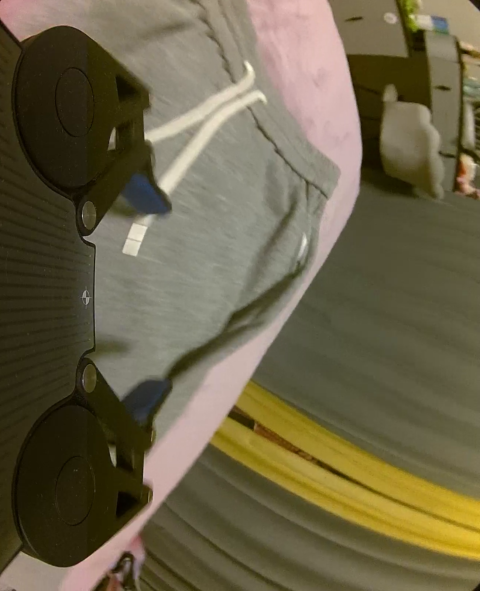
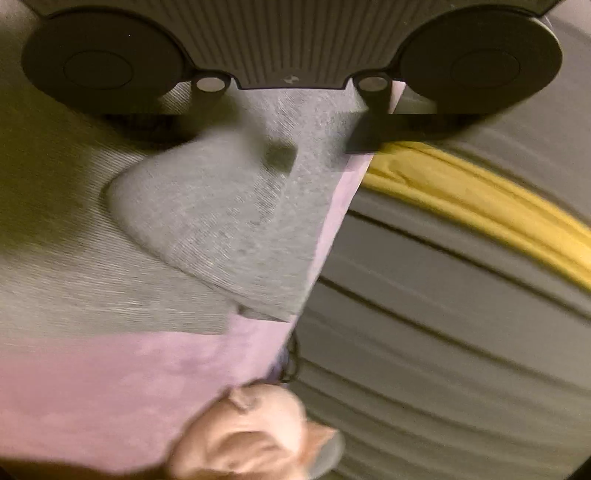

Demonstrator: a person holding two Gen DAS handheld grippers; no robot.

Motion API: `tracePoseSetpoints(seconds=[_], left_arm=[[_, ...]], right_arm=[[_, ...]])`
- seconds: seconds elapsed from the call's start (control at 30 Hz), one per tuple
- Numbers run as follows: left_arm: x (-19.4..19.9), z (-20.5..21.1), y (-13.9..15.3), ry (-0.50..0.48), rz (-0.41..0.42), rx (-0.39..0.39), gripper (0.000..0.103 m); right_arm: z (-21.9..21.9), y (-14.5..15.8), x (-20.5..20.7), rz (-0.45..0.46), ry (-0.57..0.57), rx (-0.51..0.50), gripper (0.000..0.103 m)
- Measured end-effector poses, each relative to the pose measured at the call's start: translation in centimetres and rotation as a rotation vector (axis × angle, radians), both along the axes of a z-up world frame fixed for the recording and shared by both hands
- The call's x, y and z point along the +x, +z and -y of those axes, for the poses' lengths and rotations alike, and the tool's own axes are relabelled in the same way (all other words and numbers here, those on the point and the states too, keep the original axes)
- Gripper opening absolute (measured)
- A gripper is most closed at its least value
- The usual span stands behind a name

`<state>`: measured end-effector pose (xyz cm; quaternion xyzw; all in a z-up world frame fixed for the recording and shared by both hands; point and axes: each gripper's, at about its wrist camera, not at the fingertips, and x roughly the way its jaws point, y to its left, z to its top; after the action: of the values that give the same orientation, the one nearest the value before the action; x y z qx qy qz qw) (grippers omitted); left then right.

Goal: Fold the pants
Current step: 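Grasp the waistband with the left tool while the right tool holds the cuff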

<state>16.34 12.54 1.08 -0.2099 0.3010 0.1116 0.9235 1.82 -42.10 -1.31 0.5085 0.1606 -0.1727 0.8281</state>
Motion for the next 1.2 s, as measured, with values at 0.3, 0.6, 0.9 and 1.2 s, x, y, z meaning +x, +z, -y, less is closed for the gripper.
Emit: tracePoseSetpoints(seconds=[0.3,0.6,0.9,1.2], left_arm=[[12.3,-2.5,1.1,-0.018,-0.044,-0.057,0.077],[19.7,-2.7,-3.4,0.016,-0.302,-0.176,0.018],[12.4,-2.0,2.2,-0.019,-0.132,-0.120,0.009],[-5.2,-4.4,4.7,-0.080,-0.042,-0.204,0.009]], right_arm=[[1.2,-2.1,2.2,-0.008,0.047,0.065,0.011],[1.1,-2.6,2.2,0.003,0.046,0.057,0.009],[1.8,-1.3,1.3,0.045,0.014,0.056,0.005],[3.1,5.8,-8.8,0.208,-0.056,0.077,0.005]])
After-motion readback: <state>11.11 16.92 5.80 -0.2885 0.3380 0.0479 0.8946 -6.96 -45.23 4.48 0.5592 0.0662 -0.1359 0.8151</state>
